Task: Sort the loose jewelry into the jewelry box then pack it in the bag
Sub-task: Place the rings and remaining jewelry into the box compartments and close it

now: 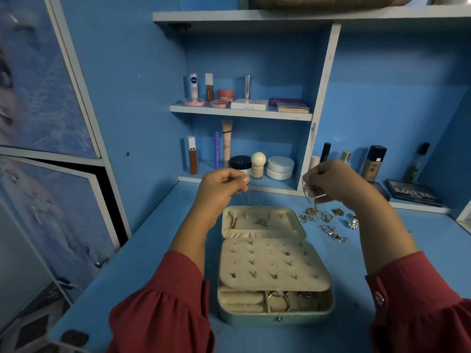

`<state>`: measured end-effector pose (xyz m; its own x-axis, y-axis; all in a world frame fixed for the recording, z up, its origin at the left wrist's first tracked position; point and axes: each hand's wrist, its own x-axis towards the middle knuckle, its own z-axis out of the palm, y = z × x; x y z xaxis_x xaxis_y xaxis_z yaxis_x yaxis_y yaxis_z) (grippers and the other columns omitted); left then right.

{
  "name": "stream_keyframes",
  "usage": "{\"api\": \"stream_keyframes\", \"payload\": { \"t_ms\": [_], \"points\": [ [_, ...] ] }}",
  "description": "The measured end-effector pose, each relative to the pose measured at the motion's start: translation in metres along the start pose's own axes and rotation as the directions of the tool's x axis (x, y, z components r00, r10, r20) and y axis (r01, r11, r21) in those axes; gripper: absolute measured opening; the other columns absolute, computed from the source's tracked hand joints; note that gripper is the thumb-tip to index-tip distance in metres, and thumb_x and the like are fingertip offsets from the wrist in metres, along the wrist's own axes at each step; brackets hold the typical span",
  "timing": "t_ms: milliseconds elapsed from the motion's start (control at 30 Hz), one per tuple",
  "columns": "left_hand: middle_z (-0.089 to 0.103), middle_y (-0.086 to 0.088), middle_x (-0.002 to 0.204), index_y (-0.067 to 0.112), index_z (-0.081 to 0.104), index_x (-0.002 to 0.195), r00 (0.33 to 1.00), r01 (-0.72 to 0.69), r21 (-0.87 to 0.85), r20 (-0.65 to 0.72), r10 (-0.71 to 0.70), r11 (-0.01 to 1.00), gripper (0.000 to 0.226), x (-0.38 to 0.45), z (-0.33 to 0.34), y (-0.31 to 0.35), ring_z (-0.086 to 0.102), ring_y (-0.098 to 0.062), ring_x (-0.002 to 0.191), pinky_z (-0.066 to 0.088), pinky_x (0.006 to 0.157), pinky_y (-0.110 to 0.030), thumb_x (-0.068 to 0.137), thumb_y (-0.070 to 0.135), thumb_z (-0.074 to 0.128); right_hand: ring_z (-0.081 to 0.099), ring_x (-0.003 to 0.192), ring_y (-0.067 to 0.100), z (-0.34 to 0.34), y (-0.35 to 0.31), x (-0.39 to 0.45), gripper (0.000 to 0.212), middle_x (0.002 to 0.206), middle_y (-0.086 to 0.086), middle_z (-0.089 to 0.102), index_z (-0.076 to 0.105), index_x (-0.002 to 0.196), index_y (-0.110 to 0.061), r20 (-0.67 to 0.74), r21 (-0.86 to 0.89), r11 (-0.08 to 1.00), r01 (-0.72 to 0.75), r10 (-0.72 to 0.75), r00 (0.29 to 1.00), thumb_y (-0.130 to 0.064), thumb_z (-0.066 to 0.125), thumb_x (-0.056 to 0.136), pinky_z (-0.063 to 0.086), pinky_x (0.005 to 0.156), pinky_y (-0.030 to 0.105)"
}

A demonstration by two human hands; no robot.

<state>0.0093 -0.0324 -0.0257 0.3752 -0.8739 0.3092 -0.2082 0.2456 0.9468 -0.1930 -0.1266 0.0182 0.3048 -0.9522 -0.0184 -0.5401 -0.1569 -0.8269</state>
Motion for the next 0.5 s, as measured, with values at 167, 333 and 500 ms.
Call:
{"api": "stream_keyframes", "payload": {
  "t_ms": [167, 333, 500],
  "points": [
    [0.066, -0.005, 0.073, 0.01, 0.069, 0.085, 1.0, -0.001, -0.011, 0.002, 0.001, 1.0, 0.008, -0.001, 0.0, 0.001, 0.058, 0.006, 0.058, 0.041, 0.054, -0.006, 0.089, 0.006, 0.063, 0.063, 0.06, 0.018, -0.001, 0.01, 0.002, 0.012, 0.073, 0.015, 0.063, 0.061, 0.095, 0.003, 0.131, -0.253, 0.96, -0.121, 0.158, 0.979, -0.006, 0.052, 0.096, 0.056, 0.064, 0.036],
    [0.069, -0.005, 0.076, 0.012, 0.069, 0.085, 1.0, -0.024, -0.014, 0.013, 0.024, 1.0, 0.008, -0.002, 0.001, 0.003, 0.062, 0.004, 0.063, 0.043, 0.056, -0.006, 0.088, 0.007, 0.064, 0.065, 0.071, 0.02, 0.001, 0.01, -0.002, 0.018, 0.08, 0.015, 0.068, 0.064, 0.103, 0.005, 0.226, -0.45, 0.887, -0.104, 0.226, 0.948, -0.003, 0.053, 0.092, 0.054, 0.066, 0.032],
    [0.07, -0.007, 0.08, 0.003, 0.069, 0.094, 0.998, -0.062, -0.023, 0.025, 0.063, 0.998, 0.008, -0.003, 0.003, 0.006, 0.063, 0.003, 0.065, 0.043, 0.058, -0.006, 0.089, 0.006, 0.063, 0.061, 0.082, 0.01, 0.011, -0.003, -0.009, 0.019, 0.092, -0.007, 0.066, 0.068, 0.104, -0.019, 0.265, -0.439, 0.885, 0.152, -0.034, 0.964, -0.022, 0.069, 0.086, 0.047, 0.064, 0.022]
  ]
}}
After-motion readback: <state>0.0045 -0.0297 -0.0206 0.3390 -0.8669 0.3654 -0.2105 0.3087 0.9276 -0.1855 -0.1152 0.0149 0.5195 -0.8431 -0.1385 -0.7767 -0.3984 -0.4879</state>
